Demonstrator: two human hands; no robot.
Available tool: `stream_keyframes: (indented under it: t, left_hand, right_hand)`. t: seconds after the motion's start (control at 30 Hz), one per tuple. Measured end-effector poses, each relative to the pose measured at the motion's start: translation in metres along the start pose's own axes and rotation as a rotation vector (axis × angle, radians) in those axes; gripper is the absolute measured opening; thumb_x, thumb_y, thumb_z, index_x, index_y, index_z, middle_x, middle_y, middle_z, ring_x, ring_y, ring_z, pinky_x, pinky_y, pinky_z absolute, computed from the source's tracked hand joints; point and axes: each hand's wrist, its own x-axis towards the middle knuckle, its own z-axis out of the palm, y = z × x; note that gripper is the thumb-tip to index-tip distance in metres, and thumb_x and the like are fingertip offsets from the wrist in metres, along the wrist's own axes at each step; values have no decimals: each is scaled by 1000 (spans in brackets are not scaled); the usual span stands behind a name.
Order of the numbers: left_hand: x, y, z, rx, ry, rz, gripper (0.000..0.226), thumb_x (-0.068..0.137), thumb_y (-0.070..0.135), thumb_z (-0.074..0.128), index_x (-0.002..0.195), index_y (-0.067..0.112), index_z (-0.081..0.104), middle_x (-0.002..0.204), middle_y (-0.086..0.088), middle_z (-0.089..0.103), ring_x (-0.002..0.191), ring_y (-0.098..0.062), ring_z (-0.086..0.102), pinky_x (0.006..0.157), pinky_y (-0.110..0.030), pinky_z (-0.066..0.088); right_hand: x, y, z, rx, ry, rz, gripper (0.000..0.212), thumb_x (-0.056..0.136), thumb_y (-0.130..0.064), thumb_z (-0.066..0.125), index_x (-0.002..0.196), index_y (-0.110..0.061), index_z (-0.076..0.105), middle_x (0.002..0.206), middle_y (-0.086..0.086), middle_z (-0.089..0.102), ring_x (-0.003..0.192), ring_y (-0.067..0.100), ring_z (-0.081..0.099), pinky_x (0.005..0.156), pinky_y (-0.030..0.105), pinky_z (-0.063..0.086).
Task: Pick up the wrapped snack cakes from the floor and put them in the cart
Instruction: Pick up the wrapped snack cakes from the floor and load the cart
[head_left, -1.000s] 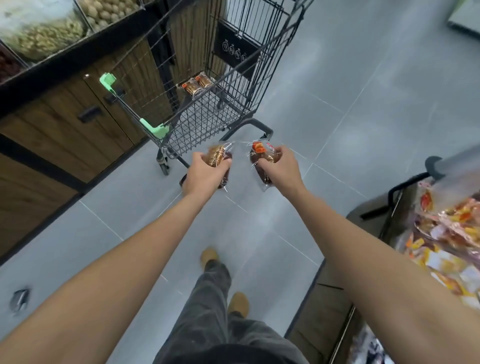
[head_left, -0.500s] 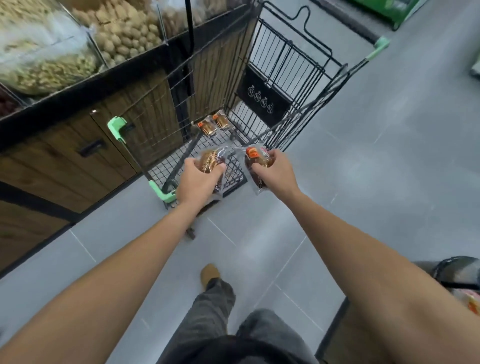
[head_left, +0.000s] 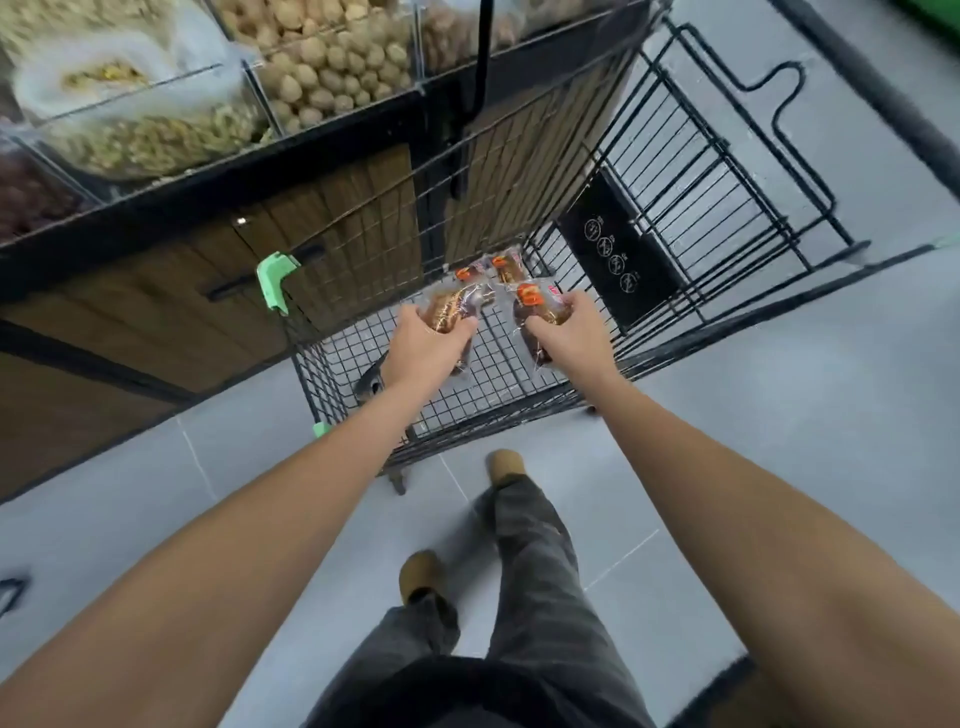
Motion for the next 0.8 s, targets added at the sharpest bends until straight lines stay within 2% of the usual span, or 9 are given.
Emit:
stream_keyframes:
  t: [0.07, 0.17, 0.3, 0.43, 0.5, 0.57, 0.7, 0.8]
  left_hand:
    - [23, 3, 10, -26, 5, -70, 49, 76, 56, 65, 106, 30, 36, 95, 7, 57, 78, -19, 67, 80, -44, 54]
    - [57, 6, 26, -73, 15, -178, 54, 76, 53, 67, 114, 25, 39, 99, 1, 59, 74, -23, 69, 76, -44, 57]
    - [98, 3, 48, -135, 53, -311, 61, 75, 48, 68, 124, 23, 40, 103, -2, 60, 83, -27, 68, 77, -45, 56]
    - [136, -9, 68, -117, 116, -410, 52, 72, 47, 70, 109, 26, 39, 93, 3, 59, 77, -21, 67, 74, -41, 57]
    - [155, -17, 78, -112, 149, -438, 48, 72, 44, 71, 101, 30, 36, 83, 10, 54, 73, -17, 65, 71, -39, 56]
    - [178, -26, 86, -107, 174, -461, 50, 71, 43, 74, 99, 30, 33, 82, 12, 50, 80, -18, 61, 75, -36, 53]
    - [224, -54, 104, -93, 248, -529, 59, 72, 40, 75, 117, 19, 44, 108, 0, 60, 99, -22, 59, 86, -39, 49]
    - [254, -74, 115, -46, 325, -516, 64, 73, 41, 73, 124, 16, 45, 115, -5, 59, 105, -26, 58, 89, -43, 49]
  right_hand:
    - [32, 3, 3, -1, -80, 24, 40, 73, -34, 65, 107, -21, 49, 90, -5, 61, 81, 16, 64, 74, 48, 57]
    - [78, 10, 9, -18, -158, 44, 33, 76, -29, 67, 102, -23, 46, 88, -5, 59, 77, 13, 65, 67, 44, 59]
    - [133, 16, 30, -128, -223, 53, 38, 78, -33, 70, 104, -24, 44, 86, -9, 57, 77, 9, 61, 67, 28, 52]
    - [180, 25, 61, -144, -302, 69, 44, 81, -28, 71, 117, -14, 49, 82, -13, 53, 68, 0, 57, 49, 12, 42]
    - [201, 32, 81, -155, -328, 78, 42, 82, -26, 72, 116, -13, 51, 83, -12, 56, 74, 5, 61, 54, 14, 47]
    - [221, 40, 103, -172, -342, 90, 42, 81, -27, 72, 115, -14, 52, 89, -6, 62, 83, 15, 65, 70, 27, 54]
    - [255, 58, 147, -219, -359, 41, 42, 80, -29, 72, 115, -14, 55, 89, -6, 61, 86, 17, 61, 82, 34, 53]
    - [276, 72, 178, -244, -360, 23, 42, 79, -30, 72, 114, -14, 56, 97, 1, 63, 94, 24, 63, 88, 39, 53]
